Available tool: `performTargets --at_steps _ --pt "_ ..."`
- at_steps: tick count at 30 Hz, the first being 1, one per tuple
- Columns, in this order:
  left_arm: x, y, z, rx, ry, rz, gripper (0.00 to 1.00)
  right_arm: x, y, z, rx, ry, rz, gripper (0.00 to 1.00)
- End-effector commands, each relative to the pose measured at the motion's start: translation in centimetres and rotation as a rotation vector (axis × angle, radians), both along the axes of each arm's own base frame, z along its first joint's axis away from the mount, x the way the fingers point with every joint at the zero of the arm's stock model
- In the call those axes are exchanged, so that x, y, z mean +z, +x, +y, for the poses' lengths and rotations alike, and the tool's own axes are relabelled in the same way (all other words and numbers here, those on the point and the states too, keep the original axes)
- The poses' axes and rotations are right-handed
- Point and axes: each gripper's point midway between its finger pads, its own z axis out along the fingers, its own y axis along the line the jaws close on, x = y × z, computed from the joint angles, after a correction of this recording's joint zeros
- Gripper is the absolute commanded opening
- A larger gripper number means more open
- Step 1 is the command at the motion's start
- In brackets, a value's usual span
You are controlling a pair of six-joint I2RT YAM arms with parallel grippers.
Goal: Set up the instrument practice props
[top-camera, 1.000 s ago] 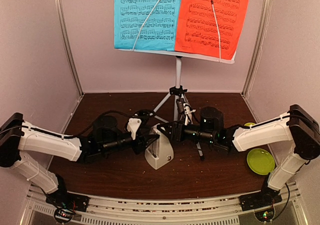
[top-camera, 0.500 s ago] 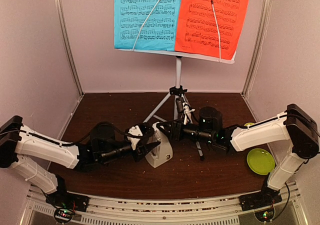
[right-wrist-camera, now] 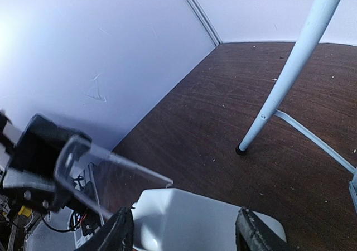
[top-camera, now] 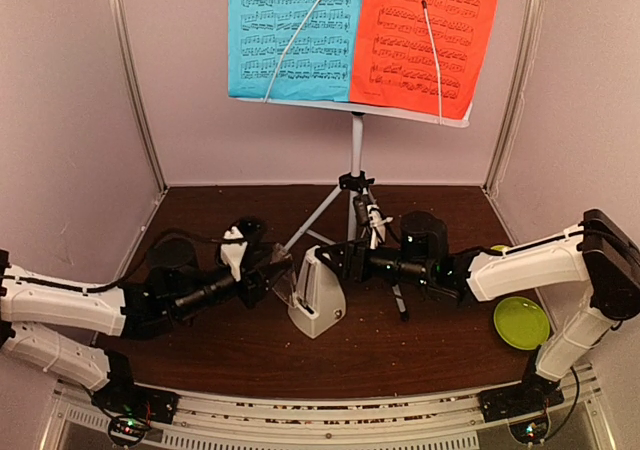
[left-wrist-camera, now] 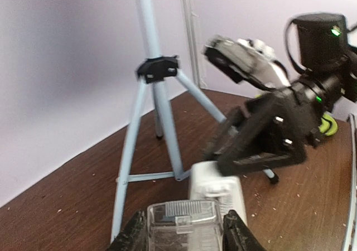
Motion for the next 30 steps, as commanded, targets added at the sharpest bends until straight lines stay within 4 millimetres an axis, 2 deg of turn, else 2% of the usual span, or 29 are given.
performTargets --at_steps 1,4,10,13,16,19,21,25,29,30 --pt "0.3 3.7 4.2 0.198 -0.055 0.207 0.06 -10.0 -1.3 -4.0 -0.032 -0.364 0.183 0.65" --pt "-0.9 5.8 7.4 0.336 -0.028 0.306 0.11 -8.0 -0.9 -3.0 -0.014 -0.35 0.158 0.68" --pt "-5.9 10.1 14.3 0.588 0.086 0.578 0.13 -3.8 -0.4 -1.4 0.015 -0.293 0.101 0.73" --pt "-7.3 12.3 16.3 0.623 0.062 0.682 0.13 -2.7 -0.3 -1.0 0.027 -0.277 0.089 0.75" --pt "-8.1 14.6 16.9 0.633 0.051 0.733 0.15 -2.1 -0.6 -0.8 0.043 -0.264 0.08 0.79" --pt "-9.2 17.1 16.9 0.643 0.067 0.766 0.16 -1.2 -1.0 -1.0 0.051 -0.242 0.066 0.83" --pt "-9.9 18.7 16.4 0.644 0.086 0.777 0.2 -0.7 -1.3 -1.2 0.054 -0.232 0.059 0.84" --pt "-11.6 21.1 15.4 0.634 0.095 0.819 0.38 -0.1 -1.6 -1.8 0.047 -0.231 0.045 0.85" --pt "-12.2 22.3 14.8 0.628 0.045 0.827 0.67 0.4 -2.0 -2.3 0.047 -0.22 0.038 0.86" --pt "-12.3 22.6 14.7 0.629 0.039 0.828 0.71 0.6 -2.1 -2.3 0.05 -0.214 0.034 0.88"
